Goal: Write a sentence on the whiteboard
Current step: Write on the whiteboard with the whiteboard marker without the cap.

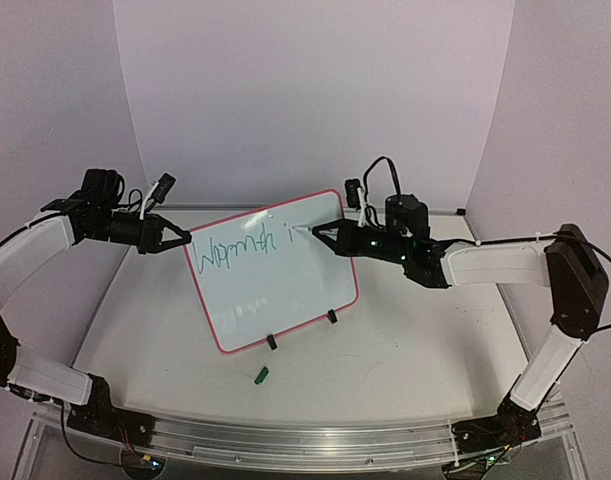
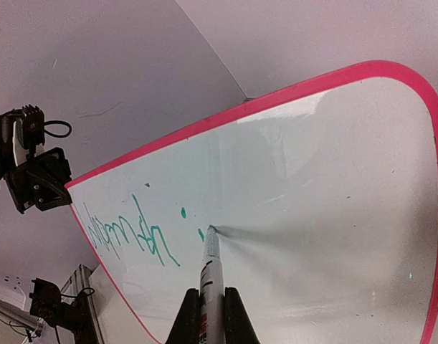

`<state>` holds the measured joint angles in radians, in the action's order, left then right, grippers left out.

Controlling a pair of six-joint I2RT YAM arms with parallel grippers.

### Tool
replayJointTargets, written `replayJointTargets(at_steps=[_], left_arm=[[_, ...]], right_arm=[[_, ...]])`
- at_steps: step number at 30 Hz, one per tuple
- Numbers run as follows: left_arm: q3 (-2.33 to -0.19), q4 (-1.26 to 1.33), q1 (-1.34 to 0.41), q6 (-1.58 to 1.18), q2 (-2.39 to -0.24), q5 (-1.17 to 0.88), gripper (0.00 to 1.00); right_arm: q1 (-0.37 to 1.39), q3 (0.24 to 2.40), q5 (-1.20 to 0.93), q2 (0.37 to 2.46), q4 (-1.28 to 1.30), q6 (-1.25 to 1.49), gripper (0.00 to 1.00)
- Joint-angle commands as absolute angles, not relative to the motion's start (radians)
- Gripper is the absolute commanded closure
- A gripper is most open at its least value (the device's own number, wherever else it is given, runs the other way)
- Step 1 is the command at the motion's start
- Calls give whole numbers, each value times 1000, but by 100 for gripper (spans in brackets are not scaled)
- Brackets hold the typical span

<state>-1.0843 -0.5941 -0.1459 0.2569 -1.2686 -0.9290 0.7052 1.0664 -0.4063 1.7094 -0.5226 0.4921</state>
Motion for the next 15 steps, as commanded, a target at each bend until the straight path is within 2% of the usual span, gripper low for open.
replayJointTargets(at_steps=[1,15], left_arm=[[-1088,-632,-176,274,-1282,-905,100],[-1088,-632,-177,274,-1280,-904,100]], right_arm=[[699,1103,-386,1729,-542,497,100],[699,1004,-379,1703,-554,532,100]])
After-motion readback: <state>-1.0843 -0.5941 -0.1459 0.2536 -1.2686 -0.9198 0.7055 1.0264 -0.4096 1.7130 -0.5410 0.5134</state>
